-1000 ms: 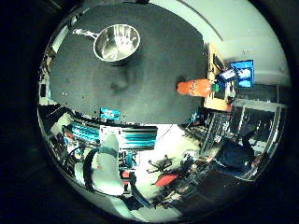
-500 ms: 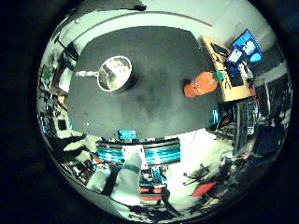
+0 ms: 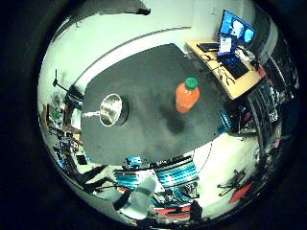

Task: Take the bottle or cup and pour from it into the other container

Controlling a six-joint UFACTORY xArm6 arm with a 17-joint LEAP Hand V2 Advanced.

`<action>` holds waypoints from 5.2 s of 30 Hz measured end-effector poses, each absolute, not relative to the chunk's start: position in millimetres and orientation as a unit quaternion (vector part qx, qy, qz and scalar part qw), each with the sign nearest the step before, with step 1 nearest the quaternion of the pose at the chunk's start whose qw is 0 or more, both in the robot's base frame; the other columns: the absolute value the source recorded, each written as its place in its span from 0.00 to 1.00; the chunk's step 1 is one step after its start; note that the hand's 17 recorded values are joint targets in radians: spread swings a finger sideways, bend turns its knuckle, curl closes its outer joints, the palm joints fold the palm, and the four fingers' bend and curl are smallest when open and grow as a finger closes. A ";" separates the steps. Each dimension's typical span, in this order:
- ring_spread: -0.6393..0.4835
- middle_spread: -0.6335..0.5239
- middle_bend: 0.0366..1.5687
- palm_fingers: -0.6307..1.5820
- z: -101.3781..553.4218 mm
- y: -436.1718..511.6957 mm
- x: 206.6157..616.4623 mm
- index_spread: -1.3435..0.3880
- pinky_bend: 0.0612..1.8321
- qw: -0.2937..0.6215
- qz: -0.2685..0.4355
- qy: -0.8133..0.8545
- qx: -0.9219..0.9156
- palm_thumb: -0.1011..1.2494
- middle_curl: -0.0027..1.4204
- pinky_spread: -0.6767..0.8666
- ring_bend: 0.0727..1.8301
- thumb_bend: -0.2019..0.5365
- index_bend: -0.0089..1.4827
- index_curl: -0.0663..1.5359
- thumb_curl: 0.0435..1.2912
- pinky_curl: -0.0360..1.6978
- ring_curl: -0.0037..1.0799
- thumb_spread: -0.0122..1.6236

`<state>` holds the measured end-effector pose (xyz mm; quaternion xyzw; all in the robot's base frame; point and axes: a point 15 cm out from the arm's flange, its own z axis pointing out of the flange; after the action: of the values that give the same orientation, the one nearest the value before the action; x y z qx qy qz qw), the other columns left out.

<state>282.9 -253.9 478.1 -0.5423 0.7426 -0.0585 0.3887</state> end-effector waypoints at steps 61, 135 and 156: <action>0.69 0.57 0.17 0.39 214.8 -390.5 334.3 0.64 0.43 0.551 0.115 0.694 -0.450 0.47 0.25 0.73 0.24 0.24 0.12 0.23 0.22 0.02 0.20 0.65; 0.33 0.41 0.85 0.75 390.8 -163.7 367.8 0.65 0.71 0.213 0.152 0.587 -0.766 0.95 0.67 0.30 0.72 0.25 0.82 0.62 0.70 0.48 0.85 0.06; 0.32 0.40 0.83 0.76 416.0 -93.4 392.5 0.65 0.62 -0.141 -0.009 0.563 -0.814 0.95 0.67 0.27 0.68 0.25 0.80 0.62 0.70 0.57 0.90 0.05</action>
<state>392.5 -93.4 416.0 -0.8140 0.5634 -0.0092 -0.1411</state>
